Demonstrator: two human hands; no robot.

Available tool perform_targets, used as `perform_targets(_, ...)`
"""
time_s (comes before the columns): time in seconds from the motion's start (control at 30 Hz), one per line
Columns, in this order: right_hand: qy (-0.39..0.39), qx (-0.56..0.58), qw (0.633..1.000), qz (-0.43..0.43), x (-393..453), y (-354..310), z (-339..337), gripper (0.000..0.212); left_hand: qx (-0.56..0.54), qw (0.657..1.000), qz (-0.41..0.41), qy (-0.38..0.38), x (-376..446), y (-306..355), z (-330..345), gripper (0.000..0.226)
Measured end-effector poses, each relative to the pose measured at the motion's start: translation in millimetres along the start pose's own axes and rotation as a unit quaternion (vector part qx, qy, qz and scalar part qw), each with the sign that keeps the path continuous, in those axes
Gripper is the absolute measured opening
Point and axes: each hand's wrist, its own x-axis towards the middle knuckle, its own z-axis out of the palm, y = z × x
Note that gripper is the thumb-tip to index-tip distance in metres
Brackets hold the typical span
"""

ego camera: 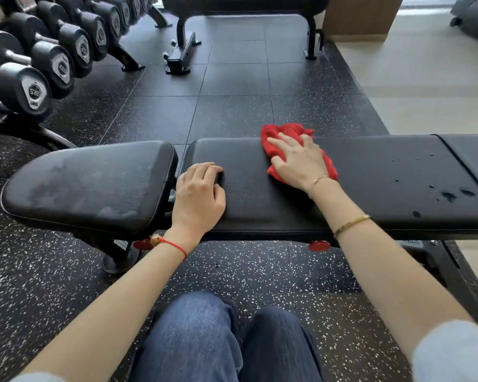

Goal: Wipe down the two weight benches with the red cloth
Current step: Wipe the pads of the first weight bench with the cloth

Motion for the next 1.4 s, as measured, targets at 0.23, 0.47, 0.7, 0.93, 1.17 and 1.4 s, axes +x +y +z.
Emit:
perform_targets(0.23, 0.008, 0.025, 0.988, -0.150, -74.0, -12.9, 8.5, 0.060, -0.001, 1.000, 0.005, -0.005, -0.6, -2.6, 0.8, 0.035)
perform_targets(0.47, 0.023, 0.005, 0.999, 0.027, -11.5, 32.0, -3.5, 0.051, 0.003, 1.000, 0.005, -0.007, -1.2, -1.6, 1.6, 0.035)
perform_targets(0.7, 0.008, 0.006, 0.995, -0.100, -33.2, -27.3, 15.1, 0.053, 0.013, 1.000, 0.006, -0.013, -2.3, -2.0, 0.4, 0.038)
perform_targets(0.93, 0.040, 0.023, 0.996, -0.083, -64.5, 26.3, 1.9, 0.056, 0.031, 0.999, 0.040, -0.010, -6.4, -0.7, -2.2, 0.036)
perform_targets(1.17, 0.021, 0.002, 1.000, 0.012, -10.4, 9.0, 0.1, 0.051, 0.033, 0.997, 0.068, 0.008, -16.4, 6.3, 4.1, 0.032)
perform_targets(1.4, 0.016, 0.032, 0.991, -0.127, -89.3, -4.7, 6.3, 0.059, 0.045, 0.996, 0.073, 0.009, -16.6, 4.3, 6.4, 0.036)
